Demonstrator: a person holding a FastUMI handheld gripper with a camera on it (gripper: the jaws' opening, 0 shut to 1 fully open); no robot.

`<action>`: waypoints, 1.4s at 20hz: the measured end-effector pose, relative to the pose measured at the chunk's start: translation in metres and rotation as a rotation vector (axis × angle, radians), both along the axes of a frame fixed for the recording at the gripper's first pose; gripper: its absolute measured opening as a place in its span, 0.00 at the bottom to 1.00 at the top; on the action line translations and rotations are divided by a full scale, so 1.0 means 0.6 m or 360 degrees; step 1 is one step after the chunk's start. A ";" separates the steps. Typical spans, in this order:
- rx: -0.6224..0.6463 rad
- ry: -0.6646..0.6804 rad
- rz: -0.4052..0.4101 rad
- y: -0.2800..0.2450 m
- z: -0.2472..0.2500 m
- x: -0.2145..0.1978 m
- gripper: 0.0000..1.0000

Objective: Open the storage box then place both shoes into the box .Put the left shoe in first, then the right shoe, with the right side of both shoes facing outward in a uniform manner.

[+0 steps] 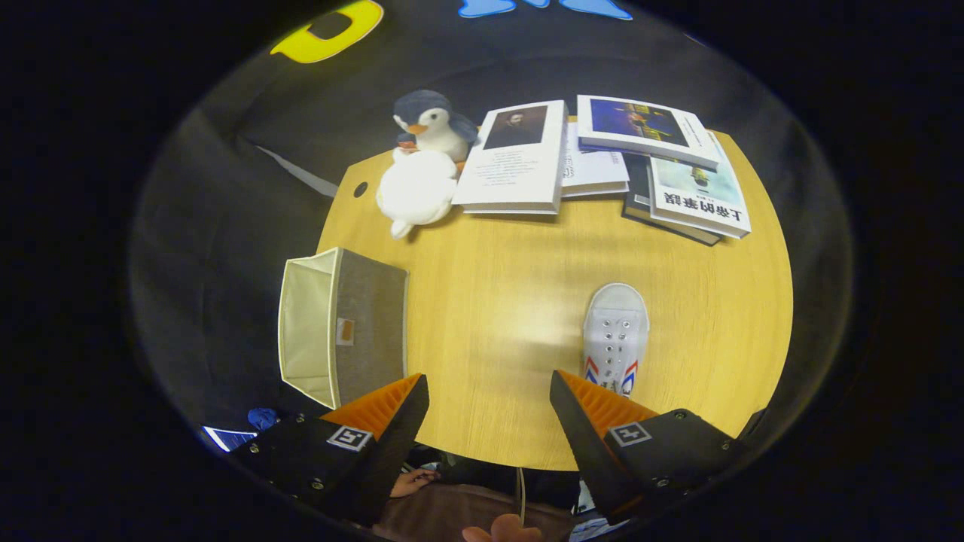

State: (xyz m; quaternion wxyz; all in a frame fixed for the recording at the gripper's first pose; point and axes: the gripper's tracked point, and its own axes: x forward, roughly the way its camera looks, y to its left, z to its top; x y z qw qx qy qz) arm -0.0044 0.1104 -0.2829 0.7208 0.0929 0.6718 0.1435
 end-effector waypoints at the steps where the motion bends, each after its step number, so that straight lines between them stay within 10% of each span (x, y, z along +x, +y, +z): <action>1: -0.0018 0.0003 -0.0015 -0.017 -0.008 -0.002 0.98; 21: -0.0298 0.0255 -0.0048 -0.217 -0.267 -0.082 0.97; 27: -0.0224 0.0271 0.0002 -0.197 -0.306 -0.084 0.75; 28: -0.0214 0.0249 0.0020 -0.196 -0.309 -0.082 0.58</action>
